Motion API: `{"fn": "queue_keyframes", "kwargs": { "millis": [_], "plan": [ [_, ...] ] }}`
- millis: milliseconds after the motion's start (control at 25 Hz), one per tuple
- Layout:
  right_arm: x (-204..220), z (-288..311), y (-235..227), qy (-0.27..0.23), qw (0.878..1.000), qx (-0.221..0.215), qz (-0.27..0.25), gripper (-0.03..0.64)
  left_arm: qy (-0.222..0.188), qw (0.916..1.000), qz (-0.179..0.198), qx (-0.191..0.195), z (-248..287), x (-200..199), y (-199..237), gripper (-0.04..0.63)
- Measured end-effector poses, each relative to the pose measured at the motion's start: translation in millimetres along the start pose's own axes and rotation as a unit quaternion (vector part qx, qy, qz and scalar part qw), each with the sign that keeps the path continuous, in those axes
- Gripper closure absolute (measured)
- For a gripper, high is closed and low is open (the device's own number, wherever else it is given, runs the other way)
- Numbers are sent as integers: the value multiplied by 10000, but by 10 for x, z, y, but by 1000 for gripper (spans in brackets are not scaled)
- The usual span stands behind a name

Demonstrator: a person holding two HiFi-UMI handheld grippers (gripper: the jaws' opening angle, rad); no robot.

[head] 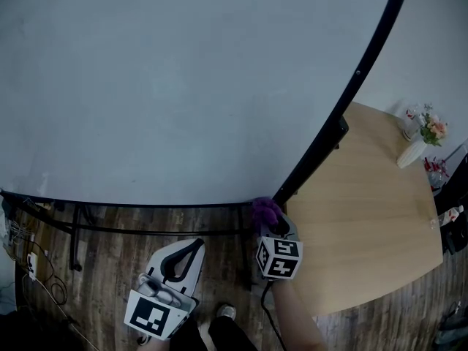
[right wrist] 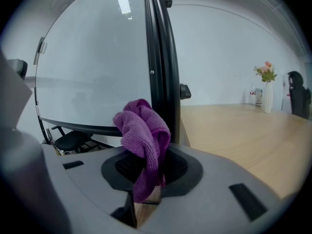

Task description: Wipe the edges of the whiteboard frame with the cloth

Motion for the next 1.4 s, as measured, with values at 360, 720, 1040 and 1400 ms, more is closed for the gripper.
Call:
{"fn": "queue_keyframes", "kwargs": {
  "millis": [360, 720, 1040, 1400],
  "plan": [
    [14, -9, -43, -7, 9999, 124, 98, 529, 79, 9999, -7, -61, -51, -34, 12, 578],
    [7, -162, 20, -146, 9995, 189, 201, 534, -50, 9997, 208, -79, -203, -76, 76, 578],
    [-111, -492, 99, -334, 9986, 260, 310, 535, 62, 9998, 176, 67, -409, -206, 48, 578],
    [-267, -1041, 225, -557, 9972, 350, 351, 536, -124, 9987, 426, 245, -654, -424, 17, 578]
  ]
}}
Point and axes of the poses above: the fingertips, and each gripper's own axes: z forward along the fingers, y to its left, x out of its underside, the point moved 7 cm from there along -z, backward along the fingers, and after that the axes turned 6 degrees about x, right-handed, at the moved point
